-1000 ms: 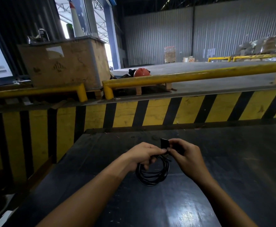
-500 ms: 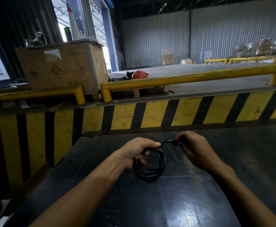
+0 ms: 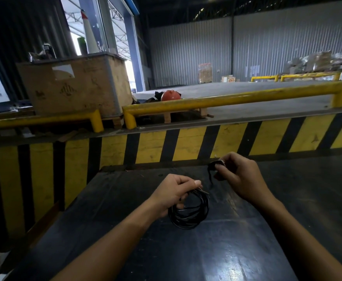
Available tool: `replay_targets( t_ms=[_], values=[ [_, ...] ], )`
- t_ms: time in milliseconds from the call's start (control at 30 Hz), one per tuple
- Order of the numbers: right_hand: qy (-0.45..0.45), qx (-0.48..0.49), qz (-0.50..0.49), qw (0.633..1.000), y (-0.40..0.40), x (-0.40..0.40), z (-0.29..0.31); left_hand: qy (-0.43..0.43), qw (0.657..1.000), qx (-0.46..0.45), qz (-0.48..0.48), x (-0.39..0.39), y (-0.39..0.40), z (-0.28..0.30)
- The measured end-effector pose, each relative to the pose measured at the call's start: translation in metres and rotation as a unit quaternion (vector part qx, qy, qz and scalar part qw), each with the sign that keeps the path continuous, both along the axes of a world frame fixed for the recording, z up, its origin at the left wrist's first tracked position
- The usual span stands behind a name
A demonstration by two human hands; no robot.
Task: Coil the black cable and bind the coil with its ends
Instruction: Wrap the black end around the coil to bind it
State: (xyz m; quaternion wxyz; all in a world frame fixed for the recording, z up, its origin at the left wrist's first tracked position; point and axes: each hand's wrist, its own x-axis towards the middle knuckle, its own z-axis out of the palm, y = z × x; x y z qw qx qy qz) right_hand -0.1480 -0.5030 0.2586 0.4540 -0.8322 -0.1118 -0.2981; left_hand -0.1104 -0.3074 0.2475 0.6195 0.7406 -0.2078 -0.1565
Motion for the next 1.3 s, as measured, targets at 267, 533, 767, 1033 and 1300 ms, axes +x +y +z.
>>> replay_targets(
  t_ms=[267,533,767,1033,1300],
  values=[
    [-0.060,-0.183,-0.110,0.975,0.009,0.006,0.004,-0.016,0.995,-0.100,-0.017,-0.008,-0.003,0.001],
    [-0.027,-0.118,-0.003,0.993,0.020,-0.001,-0.005,-0.016,0.991,-0.136,-0.001,-0.012,-0.010,0.004],
    [0.024,-0.059,0.048,0.997,0.009,0.001,-0.004,0.017,0.992,-0.122,0.015,-0.011,-0.016,-0.003],
    [0.009,-0.085,0.045,0.995,0.011,-0.004,-0.008,0.023,0.990,-0.124,0.059,-0.008,-0.027,-0.009],
    [0.089,-0.200,0.084,0.972,0.008,-0.011,-0.013,0.039,0.989,-0.095,0.106,-0.004,-0.028,-0.013]
  ],
)
